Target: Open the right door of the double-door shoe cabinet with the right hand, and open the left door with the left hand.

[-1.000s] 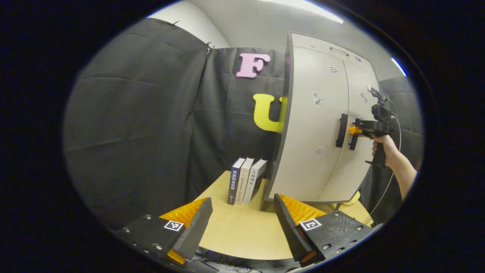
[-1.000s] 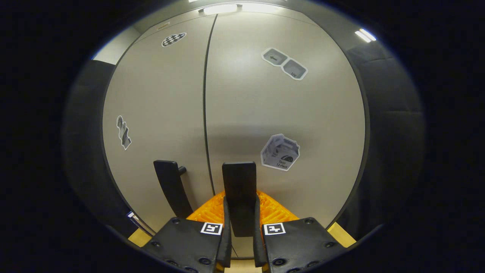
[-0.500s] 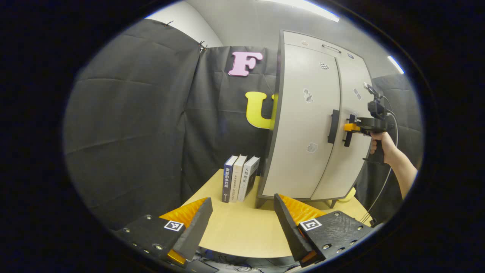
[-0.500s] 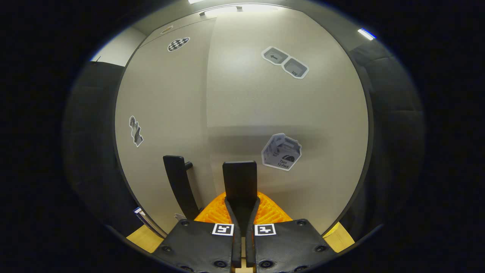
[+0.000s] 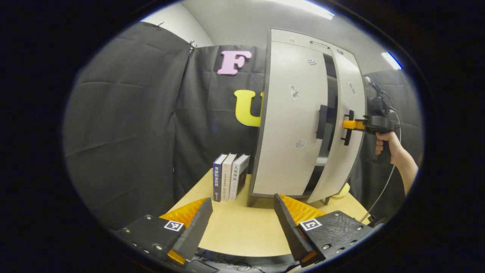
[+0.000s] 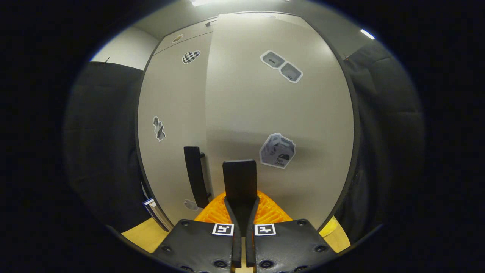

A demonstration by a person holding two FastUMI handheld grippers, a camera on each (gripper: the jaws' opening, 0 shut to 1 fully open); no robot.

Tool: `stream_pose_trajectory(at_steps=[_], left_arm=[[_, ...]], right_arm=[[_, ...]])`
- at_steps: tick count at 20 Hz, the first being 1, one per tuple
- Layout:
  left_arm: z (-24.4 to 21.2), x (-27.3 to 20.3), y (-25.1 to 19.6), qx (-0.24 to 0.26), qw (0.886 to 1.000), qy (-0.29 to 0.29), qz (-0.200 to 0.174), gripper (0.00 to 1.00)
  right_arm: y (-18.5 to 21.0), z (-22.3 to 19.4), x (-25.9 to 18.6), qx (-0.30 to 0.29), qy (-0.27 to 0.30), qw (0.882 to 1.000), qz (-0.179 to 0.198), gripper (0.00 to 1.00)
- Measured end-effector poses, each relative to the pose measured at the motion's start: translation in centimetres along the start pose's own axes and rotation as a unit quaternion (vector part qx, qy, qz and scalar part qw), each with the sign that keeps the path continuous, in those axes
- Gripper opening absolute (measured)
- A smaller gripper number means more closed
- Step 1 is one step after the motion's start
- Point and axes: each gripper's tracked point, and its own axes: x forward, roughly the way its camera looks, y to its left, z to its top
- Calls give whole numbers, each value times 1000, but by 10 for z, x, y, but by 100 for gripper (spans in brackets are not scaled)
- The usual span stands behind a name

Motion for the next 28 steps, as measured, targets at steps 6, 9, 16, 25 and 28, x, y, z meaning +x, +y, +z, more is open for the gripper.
stream_pose_trajectory(at_steps=[6,9,16,25,28], left_arm=[[2,0,-4,5,1000,0,-7,94],[1,-1,-7,7,1000,0,-15,93],[-4,-1,-15,7,1000,5,-30,94],[-12,3,-32,12,998,20,-61,95],[-13,6,-36,17,997,22,-74,94]], right_arm=[[-4,-1,-18,-5,-4,1000,17,6],[-10,-3,-29,0,-6,1000,20,6],[-24,-5,-53,0,-9,1000,25,6],[-53,-8,-83,-5,-12,1000,6,6],[-66,-8,-94,2,-13,1000,0,6]])
